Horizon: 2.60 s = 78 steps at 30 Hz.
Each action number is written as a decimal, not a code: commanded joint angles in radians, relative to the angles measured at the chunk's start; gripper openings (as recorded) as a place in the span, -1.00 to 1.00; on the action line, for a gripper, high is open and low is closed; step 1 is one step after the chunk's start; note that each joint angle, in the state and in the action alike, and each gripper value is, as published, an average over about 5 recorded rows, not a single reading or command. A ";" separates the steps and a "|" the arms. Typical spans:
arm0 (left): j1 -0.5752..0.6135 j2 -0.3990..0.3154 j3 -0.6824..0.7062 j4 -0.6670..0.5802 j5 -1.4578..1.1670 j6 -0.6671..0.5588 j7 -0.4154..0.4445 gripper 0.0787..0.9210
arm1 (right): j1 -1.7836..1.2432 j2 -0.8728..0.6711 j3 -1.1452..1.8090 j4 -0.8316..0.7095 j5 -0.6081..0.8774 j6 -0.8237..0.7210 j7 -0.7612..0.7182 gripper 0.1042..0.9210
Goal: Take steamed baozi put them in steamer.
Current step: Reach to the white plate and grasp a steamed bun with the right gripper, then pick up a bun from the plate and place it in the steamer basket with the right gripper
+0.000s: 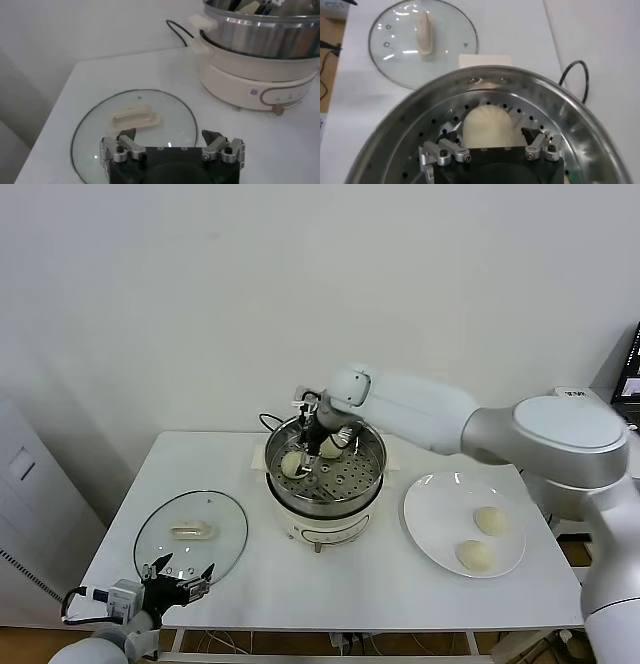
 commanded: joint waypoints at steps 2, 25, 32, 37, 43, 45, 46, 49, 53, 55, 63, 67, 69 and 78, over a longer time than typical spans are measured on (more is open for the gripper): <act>0.010 0.000 -0.010 -0.004 0.001 -0.003 0.001 0.77 | 0.269 -0.352 -0.138 0.255 0.001 0.039 -0.145 0.76; 0.029 -0.024 -0.017 -0.027 0.019 0.002 -0.001 0.77 | 0.043 -0.765 -0.096 0.325 -0.438 0.230 -0.327 0.76; 0.028 -0.021 -0.016 -0.026 0.021 0.005 -0.002 0.77 | -0.119 -0.762 0.024 0.290 -0.525 0.280 -0.335 0.76; 0.025 -0.019 -0.014 -0.021 0.019 0.005 -0.002 0.77 | -0.202 -0.744 0.075 0.259 -0.572 0.308 -0.339 0.76; 0.021 -0.016 -0.011 -0.017 0.020 0.007 -0.002 0.77 | -0.295 -0.716 0.139 0.223 -0.623 0.332 -0.340 0.76; 0.020 -0.014 -0.011 -0.015 0.020 0.007 -0.002 0.77 | -0.317 -0.709 0.157 0.214 -0.628 0.335 -0.338 0.76; 0.019 -0.013 -0.011 -0.014 0.020 0.007 -0.002 0.77 | -0.327 -0.704 0.167 0.209 -0.632 0.336 -0.336 0.76; 0.018 -0.013 -0.010 -0.012 0.020 0.007 -0.002 0.77 | -0.358 -0.691 0.198 0.194 -0.641 0.337 -0.326 0.76; 0.018 -0.014 -0.007 -0.013 0.020 0.008 -0.002 0.77 | -0.390 -0.674 0.231 0.173 -0.652 0.338 -0.314 0.76; 0.019 -0.015 -0.007 -0.013 0.021 0.008 -0.002 0.77 | -0.398 -0.667 0.240 0.164 -0.658 0.337 -0.314 0.76; 0.025 -0.017 -0.007 -0.016 0.020 0.005 -0.001 0.77 | -0.419 -0.650 0.266 0.138 -0.671 0.329 -0.313 0.62; 0.027 -0.017 -0.008 -0.020 0.018 0.006 0.000 0.77 | -0.405 -0.651 0.240 0.142 -0.660 0.319 -0.322 0.41; 0.029 -0.017 -0.008 -0.024 0.017 0.007 0.000 0.77 | -0.393 -0.653 0.225 0.150 -0.648 0.316 -0.325 0.30; 0.023 -0.016 -0.007 -0.019 0.017 0.007 -0.001 0.77 | -0.162 -0.669 0.077 0.201 -0.559 0.316 -0.341 -0.12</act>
